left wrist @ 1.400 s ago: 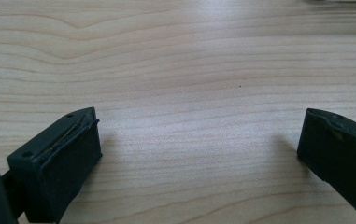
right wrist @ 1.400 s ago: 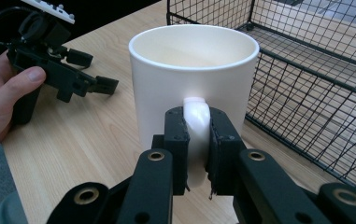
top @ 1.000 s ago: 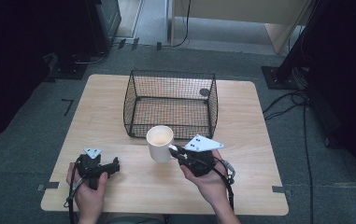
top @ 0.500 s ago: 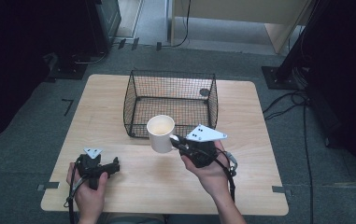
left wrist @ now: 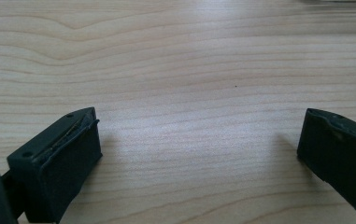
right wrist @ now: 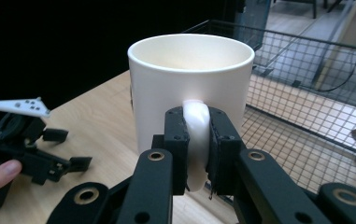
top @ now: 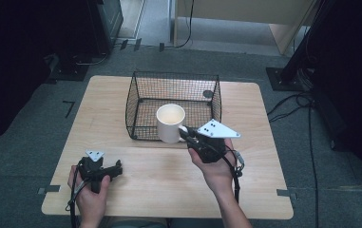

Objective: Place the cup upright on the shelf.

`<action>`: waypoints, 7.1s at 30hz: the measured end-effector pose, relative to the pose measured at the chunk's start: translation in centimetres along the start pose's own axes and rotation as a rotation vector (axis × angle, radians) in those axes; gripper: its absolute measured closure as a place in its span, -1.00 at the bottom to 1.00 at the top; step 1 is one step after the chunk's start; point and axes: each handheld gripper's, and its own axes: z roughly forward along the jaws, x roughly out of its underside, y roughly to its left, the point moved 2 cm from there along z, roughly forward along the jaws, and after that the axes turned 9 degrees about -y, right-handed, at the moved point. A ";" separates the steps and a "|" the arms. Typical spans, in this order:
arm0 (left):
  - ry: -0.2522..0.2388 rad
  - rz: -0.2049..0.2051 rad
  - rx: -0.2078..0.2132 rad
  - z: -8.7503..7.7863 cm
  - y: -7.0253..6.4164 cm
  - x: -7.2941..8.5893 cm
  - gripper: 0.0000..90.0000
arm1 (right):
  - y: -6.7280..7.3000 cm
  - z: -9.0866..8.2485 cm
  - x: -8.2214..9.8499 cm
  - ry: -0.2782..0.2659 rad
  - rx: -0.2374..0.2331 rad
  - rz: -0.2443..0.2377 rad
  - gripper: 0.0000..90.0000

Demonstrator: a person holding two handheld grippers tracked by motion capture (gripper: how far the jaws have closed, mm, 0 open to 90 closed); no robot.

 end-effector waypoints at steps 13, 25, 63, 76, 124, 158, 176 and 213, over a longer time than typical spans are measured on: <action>0.002 0.000 0.001 0.0 0.0 0.0 -1.00 | -2.2 1.3 -0.8 -0.018 0.075 0.025 0.80; 0.003 0.000 0.001 0.0 0.0 0.0 -1.00 | -4.0 3.9 -0.9 0.004 0.133 0.030 0.80; 0.002 0.000 0.000 0.0 0.0 0.0 -1.00 | -9.4 11.9 3.3 0.274 0.195 0.102 0.79; 0.004 0.001 0.001 0.0 0.0 0.0 -1.00 | -9.9 12.2 3.7 0.327 0.174 0.135 0.78; 0.001 0.000 0.000 0.0 0.0 0.0 -1.00 | -6.5 8.7 3.1 0.280 0.073 0.093 -1.00; 0.003 0.003 0.001 0.0 0.0 0.0 -1.00 | -8.9 -3.8 6.9 0.191 0.185 0.102 -1.00; 0.003 0.003 0.001 0.0 0.0 0.0 -1.00 | -12.9 -8.8 12.2 0.201 0.289 0.184 -1.00; 0.002 0.002 0.001 0.0 0.0 0.0 -1.00 | -17.9 -14.9 19.9 0.331 0.562 0.180 -1.00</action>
